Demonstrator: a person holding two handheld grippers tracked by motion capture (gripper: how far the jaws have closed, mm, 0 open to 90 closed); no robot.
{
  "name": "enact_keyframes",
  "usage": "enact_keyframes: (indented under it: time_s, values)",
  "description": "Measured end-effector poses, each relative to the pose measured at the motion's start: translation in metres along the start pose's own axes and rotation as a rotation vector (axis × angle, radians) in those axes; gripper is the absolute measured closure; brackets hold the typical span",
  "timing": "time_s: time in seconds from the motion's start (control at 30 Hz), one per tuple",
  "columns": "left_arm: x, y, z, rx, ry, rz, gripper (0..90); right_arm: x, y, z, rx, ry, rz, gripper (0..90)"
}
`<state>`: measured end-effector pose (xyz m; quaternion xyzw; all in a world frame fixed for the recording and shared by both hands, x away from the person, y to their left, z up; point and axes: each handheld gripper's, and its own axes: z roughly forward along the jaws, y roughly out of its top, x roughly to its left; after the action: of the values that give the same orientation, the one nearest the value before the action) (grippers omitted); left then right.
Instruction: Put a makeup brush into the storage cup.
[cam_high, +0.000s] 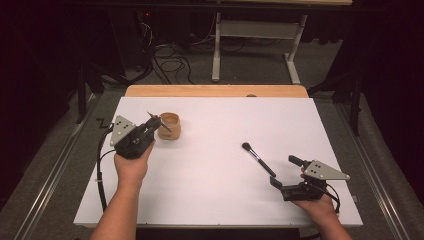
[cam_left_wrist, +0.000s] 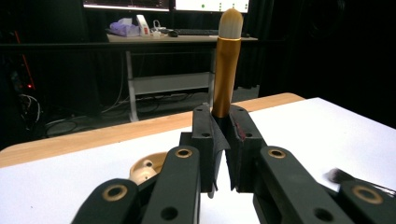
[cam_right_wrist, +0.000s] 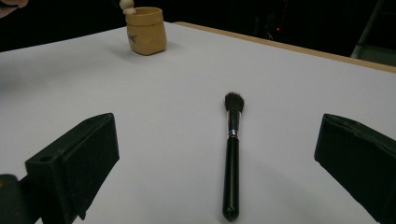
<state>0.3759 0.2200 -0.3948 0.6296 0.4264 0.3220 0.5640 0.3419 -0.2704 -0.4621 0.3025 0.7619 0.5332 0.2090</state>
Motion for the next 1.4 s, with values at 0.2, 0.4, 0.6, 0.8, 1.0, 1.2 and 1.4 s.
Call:
enact_keyframes:
  time_s: [0.2,0.4,0.6,0.8,1.0,1.2,1.4]
  values:
    - [0.001,0.007,0.009,0.002,0.012,0.009,82.7,0.0,0.0,0.0,-0.001,0.005,0.001,0.4]
    - [0.003,0.013,0.019,0.013,0.028,0.02,82.7,0.0,0.0,0.0,0.004,0.006,-0.001,0.4]
    - [0.004,0.018,0.029,0.02,0.04,0.037,82.6,0.0,-0.001,0.0,0.004,0.006,0.002,0.4]
    - [0.007,0.017,0.041,0.03,0.056,0.03,82.6,0.0,-0.002,0.001,0.006,0.01,0.006,0.4]
    - [0.011,0.013,0.049,0.05,0.069,0.018,82.6,-0.001,-0.002,0.001,0.009,0.009,0.004,0.4]
    - [0.011,0.009,0.053,0.062,0.081,0.02,82.6,-0.001,-0.002,0.001,0.008,0.005,0.009,0.4]
    - [0.012,0.004,0.055,0.077,0.092,0.024,82.6,0.0,-0.002,0.001,0.009,0.006,0.008,0.4]
